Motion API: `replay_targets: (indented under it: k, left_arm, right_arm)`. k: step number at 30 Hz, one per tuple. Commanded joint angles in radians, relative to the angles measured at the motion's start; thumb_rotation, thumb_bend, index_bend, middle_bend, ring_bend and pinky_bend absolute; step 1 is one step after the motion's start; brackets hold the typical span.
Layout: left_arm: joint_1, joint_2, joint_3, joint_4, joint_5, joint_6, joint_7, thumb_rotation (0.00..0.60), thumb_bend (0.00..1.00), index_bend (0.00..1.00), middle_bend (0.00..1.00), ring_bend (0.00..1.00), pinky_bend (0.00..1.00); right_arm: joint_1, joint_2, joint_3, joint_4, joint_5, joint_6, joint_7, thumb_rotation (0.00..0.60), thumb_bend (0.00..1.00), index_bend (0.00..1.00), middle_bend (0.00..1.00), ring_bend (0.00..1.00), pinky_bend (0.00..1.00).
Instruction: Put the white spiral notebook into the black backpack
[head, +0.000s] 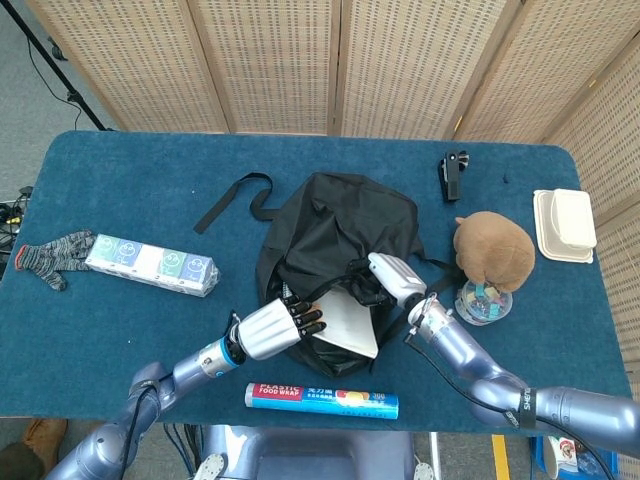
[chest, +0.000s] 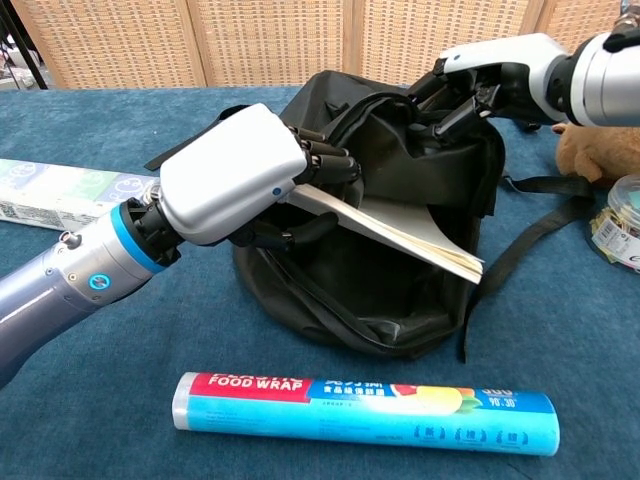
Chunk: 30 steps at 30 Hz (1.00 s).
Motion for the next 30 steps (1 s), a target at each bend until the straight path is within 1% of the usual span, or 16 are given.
replay_targets:
  k: [1,4,10,30]
  left_arm:
    - [0.002,0.000,0.009,0.001,0.004,-0.002,0.001,0.600,0.53,0.76,0.60,0.55,0.64]
    - [0.006,0.001,0.026,0.006,0.014,-0.002,0.009,0.600,0.53,0.76,0.60,0.55,0.64]
    - [0.001,-0.008,0.037,0.010,0.016,-0.023,0.025,0.600,0.53,0.76,0.60,0.55,0.64]
    - [-0.025,-0.032,0.051,0.025,0.000,-0.148,0.070,0.600,0.52,0.76,0.59,0.55,0.64]
  right_arm:
    - [0.007,0.001,0.000,0.001,0.004,0.003,-0.005,0.600,0.61,0.61,0.62,0.52,0.31]
    - [0.012,-0.003,-0.001,0.006,0.015,0.012,-0.010,0.600,0.61,0.61,0.62,0.52,0.31]
    - [0.020,-0.011,-0.007,0.000,0.032,0.025,-0.022,0.600,0.61,0.61,0.62,0.51,0.31]
    - [0.038,-0.011,-0.004,-0.012,0.042,0.023,-0.017,0.600,0.61,0.61,0.62,0.51,0.31]
